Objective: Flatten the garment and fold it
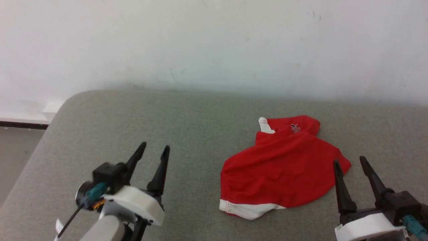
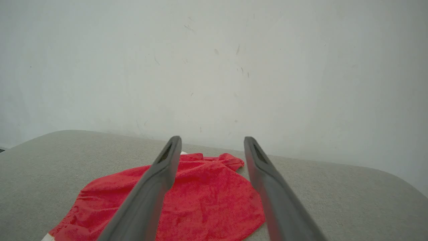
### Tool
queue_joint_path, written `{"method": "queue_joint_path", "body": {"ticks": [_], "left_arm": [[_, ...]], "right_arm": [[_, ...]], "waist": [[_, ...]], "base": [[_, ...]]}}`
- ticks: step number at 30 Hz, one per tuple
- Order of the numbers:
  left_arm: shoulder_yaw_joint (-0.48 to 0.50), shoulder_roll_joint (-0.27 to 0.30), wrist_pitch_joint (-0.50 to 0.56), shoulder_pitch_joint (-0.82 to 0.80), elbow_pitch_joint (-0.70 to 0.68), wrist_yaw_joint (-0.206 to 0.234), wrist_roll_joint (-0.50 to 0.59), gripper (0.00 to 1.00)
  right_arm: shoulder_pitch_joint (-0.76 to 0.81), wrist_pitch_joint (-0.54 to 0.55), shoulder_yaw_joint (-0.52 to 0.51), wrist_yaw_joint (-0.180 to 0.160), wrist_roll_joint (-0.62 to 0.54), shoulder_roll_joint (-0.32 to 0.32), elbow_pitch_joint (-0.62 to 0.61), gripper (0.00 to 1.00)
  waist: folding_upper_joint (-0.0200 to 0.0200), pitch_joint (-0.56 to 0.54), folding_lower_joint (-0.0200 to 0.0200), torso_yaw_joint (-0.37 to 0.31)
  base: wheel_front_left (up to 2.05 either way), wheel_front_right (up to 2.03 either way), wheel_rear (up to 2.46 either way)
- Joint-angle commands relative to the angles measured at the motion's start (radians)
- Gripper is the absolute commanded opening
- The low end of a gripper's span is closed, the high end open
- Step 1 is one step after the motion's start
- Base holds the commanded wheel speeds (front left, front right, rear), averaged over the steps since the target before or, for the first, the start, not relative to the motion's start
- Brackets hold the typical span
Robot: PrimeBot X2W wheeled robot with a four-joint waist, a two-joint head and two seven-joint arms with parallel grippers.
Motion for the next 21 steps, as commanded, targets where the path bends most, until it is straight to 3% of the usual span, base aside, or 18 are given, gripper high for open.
{"method": "queue_joint_path", "body": {"ticks": [1, 5, 10, 16, 21], "left_arm": [[0.020, -0.002, -0.004, 0.041, -0.028, 0.012, 0.015, 1.00], [0.138, -0.042, -0.004, 0.195, -0.176, 0.047, 0.090, 1.00], [0.216, -0.119, -0.005, 0.343, -0.242, 0.051, 0.180, 1.00], [0.258, -0.164, -0.005, 0.408, -0.241, 0.009, 0.257, 1.00], [0.234, -0.175, 0.003, 0.396, -0.202, -0.032, 0.270, 1.00]], "right_arm": [[0.015, -0.005, 0.002, -0.002, 0.002, 0.002, -0.001, 1.00], [0.044, -0.005, -0.001, -0.002, -0.003, 0.002, 0.003, 1.00], [0.063, -0.005, 0.002, -0.002, 0.005, 0.002, 0.020, 1.00], [0.065, -0.005, 0.019, -0.002, 0.018, 0.002, 0.026, 1.00], [0.049, -0.005, 0.021, -0.002, 0.010, 0.002, 0.024, 1.00]], "waist": [[0.0000, -0.034, 0.0002, 0.031], [0.0000, -0.044, 0.0002, 0.036], [0.0000, -0.054, 0.0002, 0.028], [0.0000, -0.045, 0.0002, 0.013], [0.0000, -0.018, 0.0002, -0.018]], "base": [[0.00, 0.00, 0.00], [0.00, 0.00, 0.00], [0.00, 0.00, 0.00], [0.00, 0.00, 0.00], [0.00, 0.00, 0.00]]}}
